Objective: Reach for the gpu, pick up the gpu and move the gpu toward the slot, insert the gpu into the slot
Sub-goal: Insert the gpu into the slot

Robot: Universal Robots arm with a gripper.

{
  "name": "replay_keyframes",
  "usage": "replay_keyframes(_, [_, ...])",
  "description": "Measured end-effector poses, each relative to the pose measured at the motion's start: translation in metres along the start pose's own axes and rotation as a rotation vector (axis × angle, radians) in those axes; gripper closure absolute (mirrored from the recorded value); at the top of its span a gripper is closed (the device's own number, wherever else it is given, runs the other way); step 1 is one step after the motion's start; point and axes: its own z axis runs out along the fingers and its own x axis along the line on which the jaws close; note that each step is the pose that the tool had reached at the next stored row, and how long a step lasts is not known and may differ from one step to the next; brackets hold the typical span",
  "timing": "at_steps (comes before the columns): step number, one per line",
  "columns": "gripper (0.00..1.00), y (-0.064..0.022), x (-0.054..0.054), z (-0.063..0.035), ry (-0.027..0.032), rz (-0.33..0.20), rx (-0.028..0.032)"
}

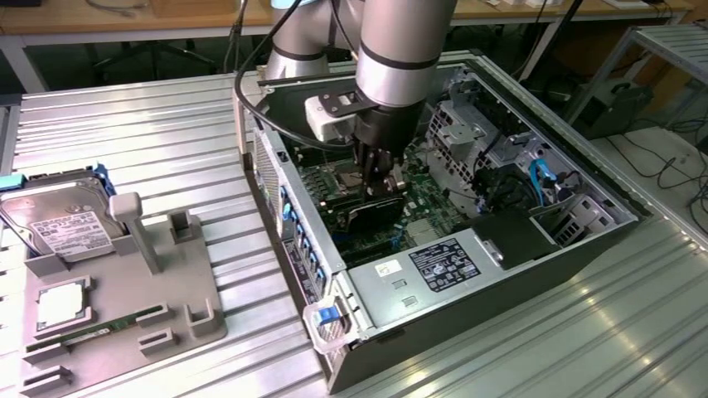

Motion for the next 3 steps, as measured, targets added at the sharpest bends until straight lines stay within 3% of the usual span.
replay_keyframes(3, [0.89, 0.0000, 0.0000, 0.0000, 0.0000, 0.000, 0.0000])
